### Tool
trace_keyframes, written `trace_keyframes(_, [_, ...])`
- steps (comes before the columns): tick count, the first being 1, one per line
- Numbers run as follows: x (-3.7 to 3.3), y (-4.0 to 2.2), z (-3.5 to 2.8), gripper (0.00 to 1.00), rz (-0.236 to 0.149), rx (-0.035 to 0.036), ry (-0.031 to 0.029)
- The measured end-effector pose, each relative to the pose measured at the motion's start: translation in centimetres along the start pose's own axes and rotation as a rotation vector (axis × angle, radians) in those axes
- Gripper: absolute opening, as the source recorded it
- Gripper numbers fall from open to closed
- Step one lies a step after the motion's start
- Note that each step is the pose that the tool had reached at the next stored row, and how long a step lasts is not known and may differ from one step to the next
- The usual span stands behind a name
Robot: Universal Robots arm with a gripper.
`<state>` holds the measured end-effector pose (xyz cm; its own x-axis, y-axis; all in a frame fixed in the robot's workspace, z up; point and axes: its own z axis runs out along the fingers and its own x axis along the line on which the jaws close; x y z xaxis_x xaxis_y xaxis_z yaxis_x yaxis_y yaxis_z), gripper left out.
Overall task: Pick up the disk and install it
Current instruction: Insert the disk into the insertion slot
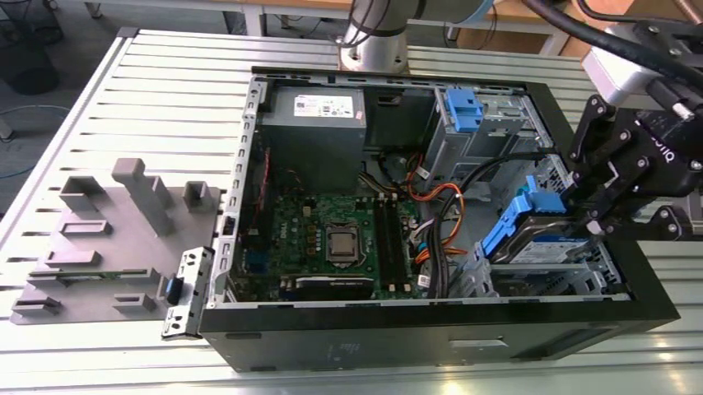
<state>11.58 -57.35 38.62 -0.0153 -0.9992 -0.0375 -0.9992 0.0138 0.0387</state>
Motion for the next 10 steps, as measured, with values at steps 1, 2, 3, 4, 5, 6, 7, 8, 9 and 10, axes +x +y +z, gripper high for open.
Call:
trace_keyframes(1, [0.01, -0.01, 0.19, 0.35, 0.000, 0.0000, 0.0000])
trace_keyframes(2, [0.02, -0.01, 0.38, 0.35, 0.000, 0.0000, 0.0000])
trace_keyframes(3, [0.02, -0.02, 0.55, 0.35, 0.000, 0.0000, 0.0000])
trace_keyframes(4, [0.03, -0.03, 0.74, 0.35, 0.000, 0.0000, 0.0000])
trace_keyframes(5, [0.04, -0.03, 0.92, 0.35, 0.000, 0.0000, 0.0000])
trace_keyframes(6, [0.05, -0.04, 1.10, 0.35, 0.000, 0.0000, 0.0000])
trace_keyframes(7, [0.06, -0.05, 1.28, 0.35, 0.000, 0.0000, -0.0001])
trace_keyframes(8, [0.07, -0.06, 1.45, 0.35, 0.000, 0.0000, -0.0001])
trace_keyframes(9, [0.08, -0.06, 1.64, 0.35, 0.000, 0.0000, 0.0000])
trace_keyframes(10, [0.09, -0.07, 1.82, 0.35, 0.000, 0.0000, 0.0001])
